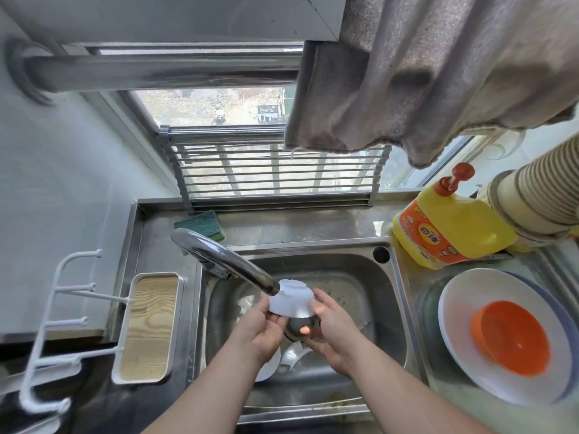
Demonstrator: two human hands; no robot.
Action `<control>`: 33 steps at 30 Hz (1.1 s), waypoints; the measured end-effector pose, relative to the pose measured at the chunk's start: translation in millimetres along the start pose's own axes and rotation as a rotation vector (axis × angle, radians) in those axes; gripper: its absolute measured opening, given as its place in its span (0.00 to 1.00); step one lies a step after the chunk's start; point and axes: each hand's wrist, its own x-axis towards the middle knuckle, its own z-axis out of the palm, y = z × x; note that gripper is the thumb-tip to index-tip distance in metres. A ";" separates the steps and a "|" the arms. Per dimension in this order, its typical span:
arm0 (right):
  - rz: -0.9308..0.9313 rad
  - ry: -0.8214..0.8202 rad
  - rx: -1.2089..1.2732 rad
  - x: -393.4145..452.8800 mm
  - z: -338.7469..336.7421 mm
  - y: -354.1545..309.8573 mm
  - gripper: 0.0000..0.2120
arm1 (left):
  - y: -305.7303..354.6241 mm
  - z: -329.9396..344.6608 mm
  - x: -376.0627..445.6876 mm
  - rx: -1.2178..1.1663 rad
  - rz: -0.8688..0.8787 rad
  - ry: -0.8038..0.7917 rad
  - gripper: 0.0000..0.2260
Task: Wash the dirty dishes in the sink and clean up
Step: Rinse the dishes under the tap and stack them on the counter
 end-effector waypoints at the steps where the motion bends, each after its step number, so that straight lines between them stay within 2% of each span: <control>1: 0.001 -0.005 0.047 2.1 3.0 -1.6 0.13 | 2.2 -1.9 2.1 -0.034 -0.003 0.006 0.13; 6: 0.030 0.007 0.317 12.8 24.3 -13.7 0.15 | 15.1 -18.2 5.9 -0.142 -0.056 0.017 0.13; 8: 0.050 -0.021 0.356 15.3 36.5 -16.2 0.17 | 20.3 -31.8 8.7 -0.123 -0.102 0.025 0.14; 11: 0.036 -0.063 0.308 16.3 47.4 -15.7 0.15 | 25.2 -50.9 12.8 -0.007 -0.151 0.070 0.18; 13: -0.024 -0.079 0.101 13.5 42.9 -14.3 0.11 | 27.2 -57.6 15.3 0.156 -0.140 0.044 0.20; 16: -0.133 -0.114 -0.239 5.3 21.4 -7.6 0.10 | 27.3 -51.6 7.3 0.492 -0.147 -0.059 0.21; 18: -0.214 -0.138 -0.370 -1.2 6.0 -0.9 0.09 | 25.6 -42.1 4.3 0.581 -0.171 -0.124 0.25; 20: -0.333 -0.157 -0.597 -7.2 -3.8 4.1 0.11 | 23.0 -33.2 4.0 0.599 -0.199 -0.168 0.28; 22: -0.518 -0.136 -1.008 -10.3 -12.6 8.5 0.12 | 17.8 -25.8 3.7 0.589 -0.231 -0.182 0.26; 23: -0.664 -0.100 -1.219 -9.9 -16.5 13.1 0.11 | 14.8 -21.8 1.2 0.607 -0.219 -0.176 0.23; 24: -0.816 -0.048 -1.345 -11.4 -19.4 17.4 0.10 | 11.9 -18.7 0.1 0.632 -0.187 -0.168 0.18; 25: -0.926 0.013 -1.361 -14.1 -20.9 21.3 0.09 | 9.6 -18.3 0.1 0.649 -0.142 -0.149 0.17; 27: -0.953 0.149 -1.237 -21.3 -20.9 27.0 0.08 | 6.9 -20.4 3.9 0.620 -0.067 -0.122 0.22; 30: -0.622 0.276 -0.925 -28.7 -23.4 34.7 0.15 | 4.6 -20.6 3.2 0.591 0.036 -0.095 0.28; 33: -0.332 0.282 -0.438 -30.0 -28.6 46.1 0.14 | 2.4 -24.0 0.7 0.682 0.145 -0.071 0.28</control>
